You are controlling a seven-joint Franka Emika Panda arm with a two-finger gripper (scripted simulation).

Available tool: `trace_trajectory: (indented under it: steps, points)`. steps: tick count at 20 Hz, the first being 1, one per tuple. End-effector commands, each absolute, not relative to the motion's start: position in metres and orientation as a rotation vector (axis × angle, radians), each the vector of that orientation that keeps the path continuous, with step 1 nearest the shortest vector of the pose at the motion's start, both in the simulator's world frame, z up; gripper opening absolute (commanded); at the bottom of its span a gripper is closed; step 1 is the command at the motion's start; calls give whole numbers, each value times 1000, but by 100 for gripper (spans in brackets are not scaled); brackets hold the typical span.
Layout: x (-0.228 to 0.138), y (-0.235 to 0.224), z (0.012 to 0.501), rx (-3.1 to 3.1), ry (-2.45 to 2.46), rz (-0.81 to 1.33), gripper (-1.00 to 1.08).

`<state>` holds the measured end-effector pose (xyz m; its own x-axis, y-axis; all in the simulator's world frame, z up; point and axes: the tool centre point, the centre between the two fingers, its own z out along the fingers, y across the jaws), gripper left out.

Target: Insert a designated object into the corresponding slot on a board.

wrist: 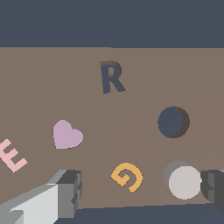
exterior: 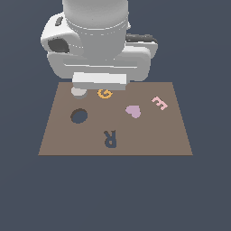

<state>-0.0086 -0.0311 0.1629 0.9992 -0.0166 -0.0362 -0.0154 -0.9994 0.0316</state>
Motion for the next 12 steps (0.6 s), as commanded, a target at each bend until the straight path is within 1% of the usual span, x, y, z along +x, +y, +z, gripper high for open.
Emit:
trace_trajectory:
  steps: [1, 6, 12]
  points:
    - [-9, -31, 163, 3110, -25, -57, 100]
    - [-12, -34, 160, 3111, -7, -55, 100]
    - [-24, -45, 147, 3114, 62, -49, 100]
